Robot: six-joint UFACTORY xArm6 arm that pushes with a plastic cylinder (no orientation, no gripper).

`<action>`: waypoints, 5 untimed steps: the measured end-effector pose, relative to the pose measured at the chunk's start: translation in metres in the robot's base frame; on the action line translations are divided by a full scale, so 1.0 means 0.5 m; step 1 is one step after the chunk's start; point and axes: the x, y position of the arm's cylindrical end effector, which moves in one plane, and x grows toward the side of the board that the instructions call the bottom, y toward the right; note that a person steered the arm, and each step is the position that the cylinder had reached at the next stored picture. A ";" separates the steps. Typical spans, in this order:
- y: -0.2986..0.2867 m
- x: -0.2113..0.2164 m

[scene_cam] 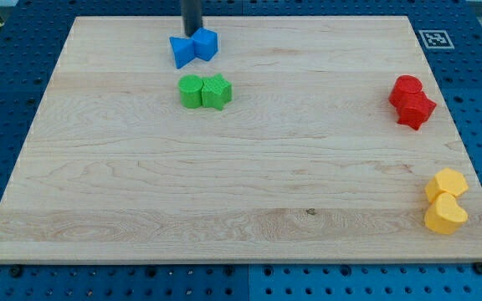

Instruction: Push the blue triangle vertically above the green circle

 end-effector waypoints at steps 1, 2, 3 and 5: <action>-0.059 0.001; -0.061 0.019; -0.061 0.054; -0.148 0.060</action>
